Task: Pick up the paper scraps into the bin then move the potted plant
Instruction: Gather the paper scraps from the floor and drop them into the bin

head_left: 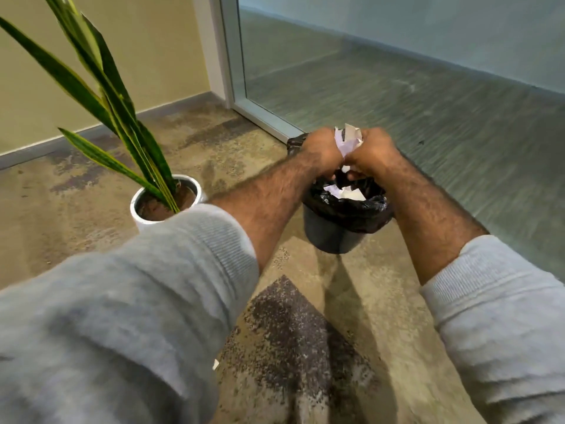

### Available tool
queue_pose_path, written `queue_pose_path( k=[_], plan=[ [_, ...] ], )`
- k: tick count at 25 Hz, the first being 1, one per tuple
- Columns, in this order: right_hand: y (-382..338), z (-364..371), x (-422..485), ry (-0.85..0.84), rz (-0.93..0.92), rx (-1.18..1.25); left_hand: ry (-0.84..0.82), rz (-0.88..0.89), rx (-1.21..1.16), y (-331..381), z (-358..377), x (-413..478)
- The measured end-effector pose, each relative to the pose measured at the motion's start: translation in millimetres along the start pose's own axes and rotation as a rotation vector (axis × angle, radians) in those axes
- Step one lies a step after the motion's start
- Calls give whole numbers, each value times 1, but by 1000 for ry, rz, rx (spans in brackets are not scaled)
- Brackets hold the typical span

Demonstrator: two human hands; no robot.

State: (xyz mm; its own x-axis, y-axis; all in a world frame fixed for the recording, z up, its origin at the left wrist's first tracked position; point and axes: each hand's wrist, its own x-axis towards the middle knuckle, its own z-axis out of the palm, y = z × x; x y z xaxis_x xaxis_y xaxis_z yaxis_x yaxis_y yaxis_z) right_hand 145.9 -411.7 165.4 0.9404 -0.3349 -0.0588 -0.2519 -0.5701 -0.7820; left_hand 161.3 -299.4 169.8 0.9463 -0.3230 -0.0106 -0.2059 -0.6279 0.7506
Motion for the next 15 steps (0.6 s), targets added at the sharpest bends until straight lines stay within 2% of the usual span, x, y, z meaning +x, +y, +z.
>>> queue_pose_path(
  k=[7, 10, 13, 15],
  plan=[
    [29, -9, 12, -81, 124, -270, -31, -55, 269, 4, 21, 20],
    [32, -14, 18, -83, 60, -359, -47, -78, 246, 0, 25, 27],
    [32, -13, 18, -40, -34, -330, -25, -4, 224, 2, 22, 29],
    [30, -11, 17, -9, -99, -393, 7, 75, 267, 2, 17, 27]
  ],
)
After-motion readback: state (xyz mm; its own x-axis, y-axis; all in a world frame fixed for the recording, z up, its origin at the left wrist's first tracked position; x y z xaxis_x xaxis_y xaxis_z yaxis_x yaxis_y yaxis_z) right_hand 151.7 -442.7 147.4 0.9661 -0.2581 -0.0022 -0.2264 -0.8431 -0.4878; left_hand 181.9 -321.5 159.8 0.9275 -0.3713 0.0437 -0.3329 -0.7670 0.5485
